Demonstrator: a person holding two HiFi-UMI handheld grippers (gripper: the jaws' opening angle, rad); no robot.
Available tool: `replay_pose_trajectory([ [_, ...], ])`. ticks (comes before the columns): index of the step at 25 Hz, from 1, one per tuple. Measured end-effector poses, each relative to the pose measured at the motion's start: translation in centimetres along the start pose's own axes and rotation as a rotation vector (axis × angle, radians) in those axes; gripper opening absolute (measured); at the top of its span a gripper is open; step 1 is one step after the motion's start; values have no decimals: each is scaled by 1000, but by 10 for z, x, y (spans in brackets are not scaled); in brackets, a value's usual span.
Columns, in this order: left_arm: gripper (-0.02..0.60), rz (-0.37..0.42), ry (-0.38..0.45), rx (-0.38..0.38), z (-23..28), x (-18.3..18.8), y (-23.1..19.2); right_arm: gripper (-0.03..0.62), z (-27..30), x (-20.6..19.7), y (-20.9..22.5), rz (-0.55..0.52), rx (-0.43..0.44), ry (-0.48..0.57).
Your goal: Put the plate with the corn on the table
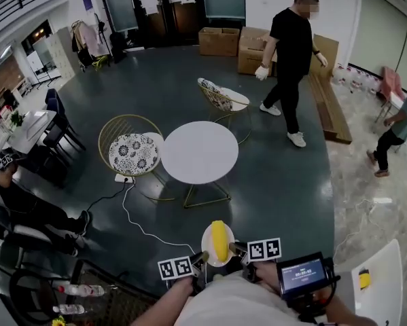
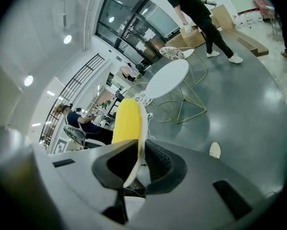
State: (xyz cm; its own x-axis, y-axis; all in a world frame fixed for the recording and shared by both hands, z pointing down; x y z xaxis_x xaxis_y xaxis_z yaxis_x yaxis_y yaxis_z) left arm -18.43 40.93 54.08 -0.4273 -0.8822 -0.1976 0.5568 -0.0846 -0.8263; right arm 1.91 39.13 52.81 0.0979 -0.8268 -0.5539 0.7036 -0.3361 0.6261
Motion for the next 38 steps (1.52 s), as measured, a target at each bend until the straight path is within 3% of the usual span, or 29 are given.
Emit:
replay_pose_trajectory([
  [22, 43, -22, -24, 3, 22, 14, 4, 54, 5, 16, 19, 33, -6, 0],
  [38, 43, -50, 19, 2, 115, 64, 49, 54, 1, 107, 99, -36, 41, 3],
])
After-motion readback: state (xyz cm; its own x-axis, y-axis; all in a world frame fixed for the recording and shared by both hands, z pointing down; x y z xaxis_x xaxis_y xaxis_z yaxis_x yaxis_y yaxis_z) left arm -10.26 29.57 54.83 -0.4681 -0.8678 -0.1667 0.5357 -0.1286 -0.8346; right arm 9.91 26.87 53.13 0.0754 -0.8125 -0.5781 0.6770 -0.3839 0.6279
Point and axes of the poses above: the fingertips, and each gripper's own axes: z forward along the fingers, y to its right, x out of its top, the point moved 7 cm from there along -z, backward along the fingers, and after that the axes turned 12 degrees about -z, right-handed, at the moved point
